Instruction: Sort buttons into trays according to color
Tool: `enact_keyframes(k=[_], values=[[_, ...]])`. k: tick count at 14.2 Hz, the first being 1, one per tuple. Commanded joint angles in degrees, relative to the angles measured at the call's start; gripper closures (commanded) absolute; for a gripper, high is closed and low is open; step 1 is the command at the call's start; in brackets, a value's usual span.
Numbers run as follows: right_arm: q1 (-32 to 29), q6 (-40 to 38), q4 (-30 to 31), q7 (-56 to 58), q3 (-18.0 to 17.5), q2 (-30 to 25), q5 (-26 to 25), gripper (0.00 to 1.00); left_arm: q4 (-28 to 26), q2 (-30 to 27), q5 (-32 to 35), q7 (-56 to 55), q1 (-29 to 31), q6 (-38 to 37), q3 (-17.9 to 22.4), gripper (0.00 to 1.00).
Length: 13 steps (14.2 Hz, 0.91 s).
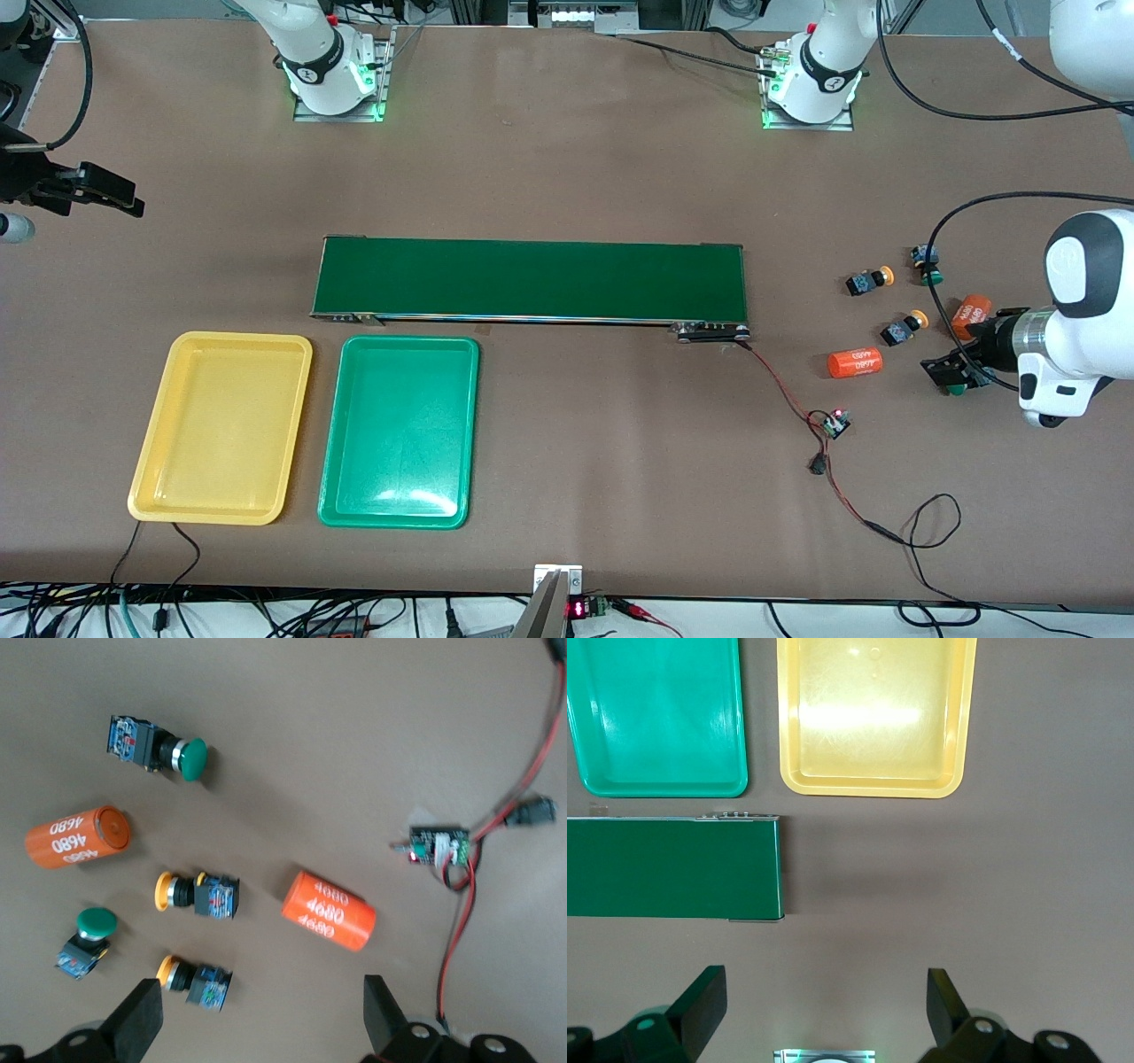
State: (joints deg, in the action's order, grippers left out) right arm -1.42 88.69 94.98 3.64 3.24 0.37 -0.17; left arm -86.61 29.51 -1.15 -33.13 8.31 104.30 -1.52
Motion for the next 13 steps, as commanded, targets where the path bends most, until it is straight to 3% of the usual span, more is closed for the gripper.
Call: enact_keyframes(k=[1,3,8,13], values=[[-0.6,-0.8,-0.7,0.9,-0.3,-0.2,-0.2,0.00,-7.0,-0.9,-0.6,-6.5,0.5,9.5,-0.2,0.00],[-0.6,-0.8,-0.7,0.9,-0.3,-0.1,-0.1,0.00,-10.7,-0.9,-0.9,-10.8,0.4,15.8,-0.2,0.00],[-0.6,-0.8,-0.7,0.9,-0.2,-0.2,-0.1,0.00,-12.2,-0.6,-1.0,-11.6,-0.5,17.8,-0.8,0.00],[-0.6,-0.8,-0.7,0.9,-0.3,-0.2,-0.1,0.00,-17.0,0.4,-1.3,-23.7,-3.0,24.2,-0.8,0.00]])
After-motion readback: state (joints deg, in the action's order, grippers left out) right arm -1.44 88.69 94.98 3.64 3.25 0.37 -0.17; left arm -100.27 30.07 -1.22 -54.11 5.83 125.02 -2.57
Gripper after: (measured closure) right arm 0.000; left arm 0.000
